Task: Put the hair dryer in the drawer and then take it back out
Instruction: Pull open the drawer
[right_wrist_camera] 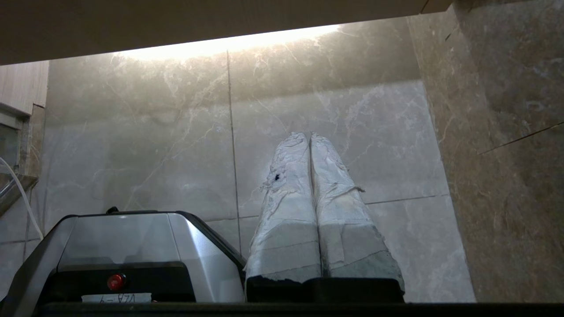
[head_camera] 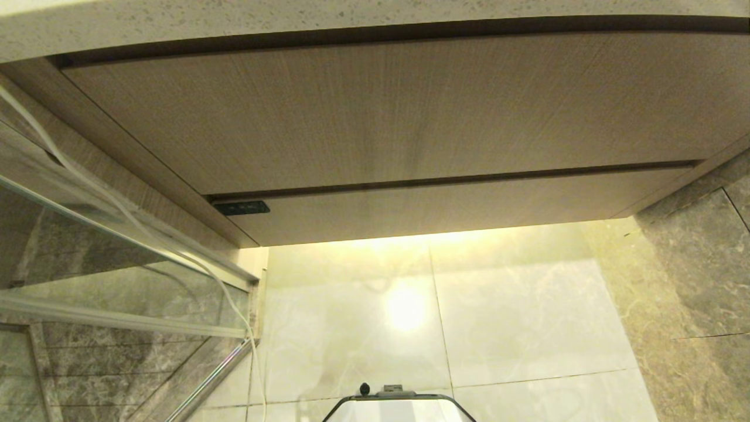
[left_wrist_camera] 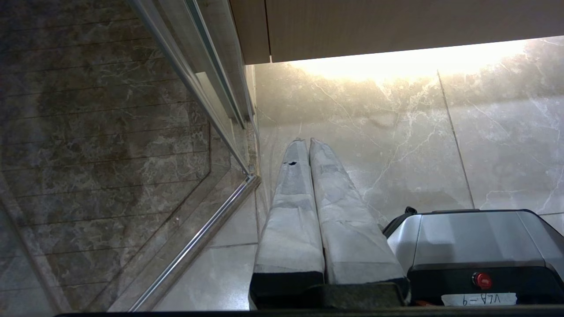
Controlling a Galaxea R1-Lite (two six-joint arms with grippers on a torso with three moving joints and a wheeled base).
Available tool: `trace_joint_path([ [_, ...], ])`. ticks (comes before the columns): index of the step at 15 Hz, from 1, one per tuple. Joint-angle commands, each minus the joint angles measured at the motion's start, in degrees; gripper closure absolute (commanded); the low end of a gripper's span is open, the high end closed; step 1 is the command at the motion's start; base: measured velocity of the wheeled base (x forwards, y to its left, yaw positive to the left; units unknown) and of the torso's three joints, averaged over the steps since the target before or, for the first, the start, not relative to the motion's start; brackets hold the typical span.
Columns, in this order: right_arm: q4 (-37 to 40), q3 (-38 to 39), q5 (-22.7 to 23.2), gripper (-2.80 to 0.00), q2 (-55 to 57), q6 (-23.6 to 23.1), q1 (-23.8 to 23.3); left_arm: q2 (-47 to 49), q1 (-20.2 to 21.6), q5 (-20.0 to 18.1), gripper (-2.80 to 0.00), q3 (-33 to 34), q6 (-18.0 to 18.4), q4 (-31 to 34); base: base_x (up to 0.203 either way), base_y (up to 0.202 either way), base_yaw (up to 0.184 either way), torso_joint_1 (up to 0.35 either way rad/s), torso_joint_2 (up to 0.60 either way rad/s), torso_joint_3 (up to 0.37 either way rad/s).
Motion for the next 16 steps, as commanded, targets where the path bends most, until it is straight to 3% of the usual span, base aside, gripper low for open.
trace_joint_path([
  [1,-0.06,0.0,0.02,0.0,0.07,0.0,0.0,-0.02,0.0,0.0,0.0,0.02,0.0,0.0,0.0,0.0,0.0,0.0,0.0,0.0],
  [13,0.03,0.0,0.02,0.0,-0.01,0.0,0.0,-0.02,0.0,0.0,0.0,-0.04,0.0,-0.05,0.0,0.0,0.0,0.0,0.0,0.0],
  [16,0.03,0.0,0.46,0.0,0.07,-1.92,0.0,-0.02,0.0,0.0,0.0,-0.03,0.0,0.04,0.0,0.0,0.0,0.0,0.0,0.0],
])
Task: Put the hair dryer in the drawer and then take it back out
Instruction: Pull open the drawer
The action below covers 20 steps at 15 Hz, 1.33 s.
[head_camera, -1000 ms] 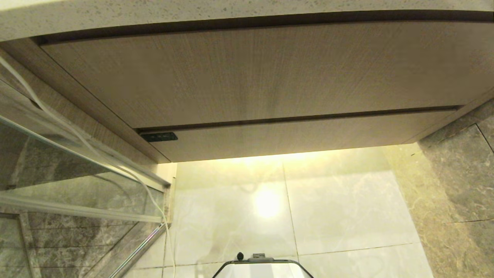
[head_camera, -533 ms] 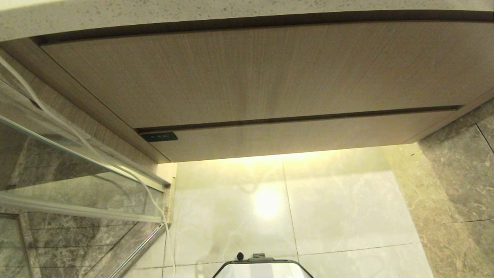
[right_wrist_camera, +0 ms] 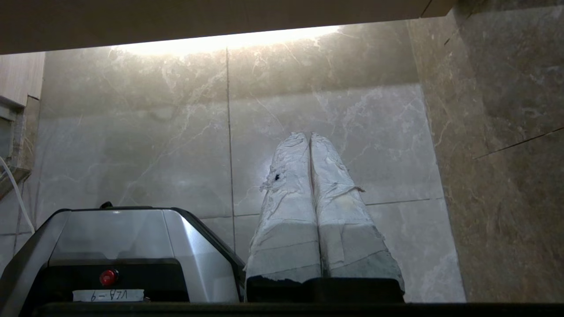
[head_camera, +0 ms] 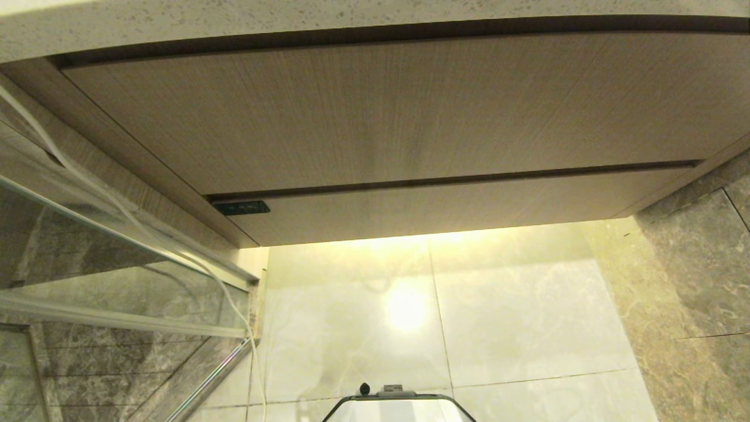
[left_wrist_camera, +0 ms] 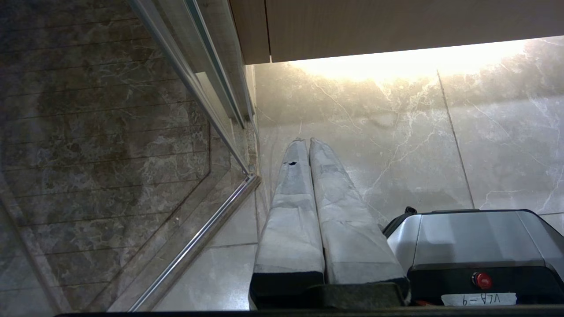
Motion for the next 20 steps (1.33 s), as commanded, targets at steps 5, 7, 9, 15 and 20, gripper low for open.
trace_joint_path([
  [5,0.97,-0.71,0.1,0.0,-0.01,-0.19,0.02,-0.02,0.0,0.0,0.0,0.05,0.0,-0.06,0.0,0.0,0.0,0.0,0.0,0.0],
  [7,3.45,-5.71,1.8,0.0,0.48,-0.34,0.01,-0.02,0.0,0.0,0.0,-0.01,0.0,-0.05,0.0,0.0,0.0,0.0,0.0,0.0],
  [9,10.44,-17.82,4.62,0.0,1.53,-0.38,0.01,-0.02,0.0,0.0,0.0,-0.03,0.0,0.0,0.0,0.0,0.0,0.0,0.0,0.0],
  [15,45.55,-68.73,11.36,0.0,24.02,-0.24,-0.02,-0.02,0.0,0.0,0.0,-0.04,0.0,0.03,0.0,0.0,0.0,0.0,0.0,0.0],
  [20,80.05,-99.55,23.94,0.0,49.12,-6.3,0.73,-0.02,0.0,0.0,0.0,0.05,0.0,0.01,0.0,0.0,0.0,0.0,0.0,0.0],
])
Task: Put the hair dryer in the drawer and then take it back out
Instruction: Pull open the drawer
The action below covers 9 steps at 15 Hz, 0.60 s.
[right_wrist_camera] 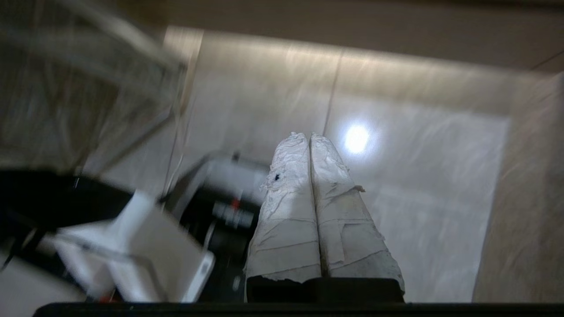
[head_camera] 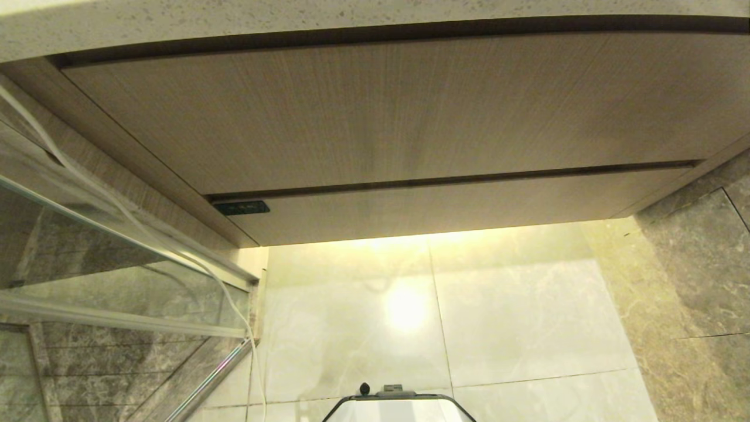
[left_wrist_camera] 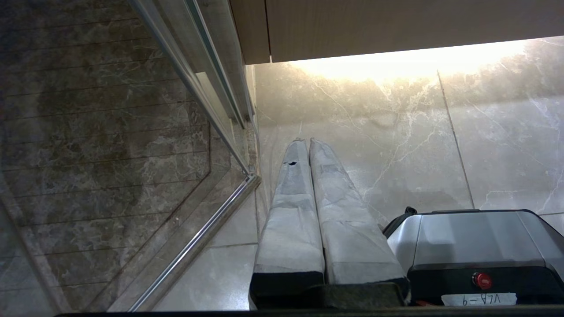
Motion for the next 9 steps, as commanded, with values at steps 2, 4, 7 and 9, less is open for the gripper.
trace_joint_path([
  [2,15.1,-7.0,3.34,0.0,16.19,-5.05,4.65,-0.02,0.0,0.0,0.0,0.05,0.01,-0.05,0.0,0.0,0.0,0.0,0.0,0.0],
  [4,16.45,-7.37,4.01,0.0,21.41,-6.03,5.47,-0.02,0.0,0.0,0.0,-0.04,0.01,0.04,0.0,0.0,0.0,0.0,0.0,0.0],
  [7,18.9,-5.93,3.49,0.0,27.23,-9.12,6.33,-0.02,0.0,0.0,0.0,-0.04,0.01,-0.05,0.0,0.0,0.0,0.0,0.0,0.0],
  [9,19.3,-4.12,1.79,0.0,29.81,-20.55,6.33,-0.02,0.0,0.0,0.0,0.05,0.01,-0.04,0.0,0.0,0.0,0.0,0.0,0.0],
])
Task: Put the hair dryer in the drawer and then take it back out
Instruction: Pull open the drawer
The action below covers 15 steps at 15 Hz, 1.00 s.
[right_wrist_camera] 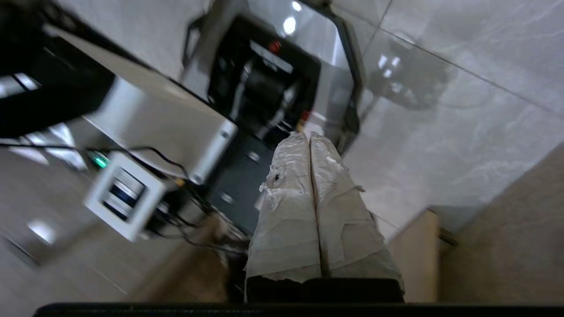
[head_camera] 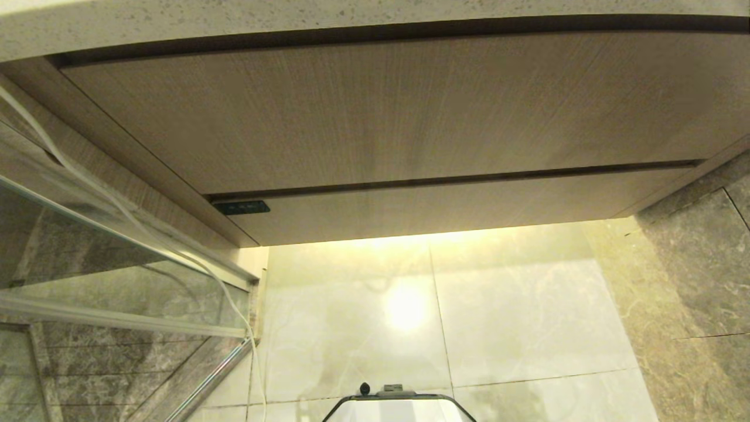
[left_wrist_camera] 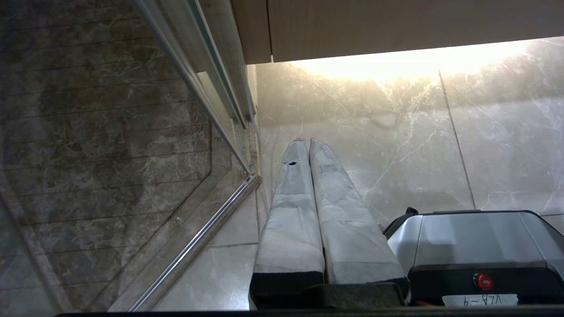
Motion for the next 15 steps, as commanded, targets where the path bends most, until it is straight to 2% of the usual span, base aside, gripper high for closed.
trace_joint_path([
  [1,0.64,1.02,-3.94,0.0,5.18,-13.02,0.0,-0.02,0.0,0.0,0.0,-0.04,0.02,0.06,0.0,0.0,0.0,0.0,0.0,0.0],
  [2,0.67,1.15,-6.72,0.0,6.48,-19.47,-0.02,-0.02,0.0,0.0,0.0,-0.04,0.02,0.04,0.0,0.0,0.0,0.0,0.0,0.0],
  [3,0.54,1.92,-8.02,0.0,7.53,-23.89,-0.02,-0.02,0.0,0.0,0.0,-0.04,0.02,0.08,0.0,0.0,0.0,0.0,0.0,0.0],
  [6,-5.31,6.11,-9.09,0.0,8.97,-41.07,-0.02,-0.02,0.0,0.0,0.0,0.04,0.02,0.0,0.0,0.0,0.0,0.0,0.0,0.0],
  [8,-14.47,8.71,-8.5,0.0,9.57,-46.84,-0.1,-0.02,0.0,0.0,0.0,0.05,0.02,0.07,0.0,0.0,0.0,0.0,0.0,0.0],
  [9,-21.31,10.65,-6.91,0.0,9.78,-49.99,-0.11,-0.02,0.0,0.0,0.0,0.05,0.02,0.08,0.0,0.0,0.0,0.0,0.0,0.0],
  [13,-53.38,26.48,9.9,0.0,10.66,-60.19,-1.0,-0.02,0.0,0.0,0.0,-0.03,0.02,0.07,0.0,0.0,0.0,0.0,0.0,0.0],
  [15,-58.68,29.0,11.6,0.0,13.84,-64.36,-2.86,-0.02,0.0,0.0,0.0,-0.04,0.02,0.08,0.0,0.0,0.0,0.0,0.0,0.0],
])
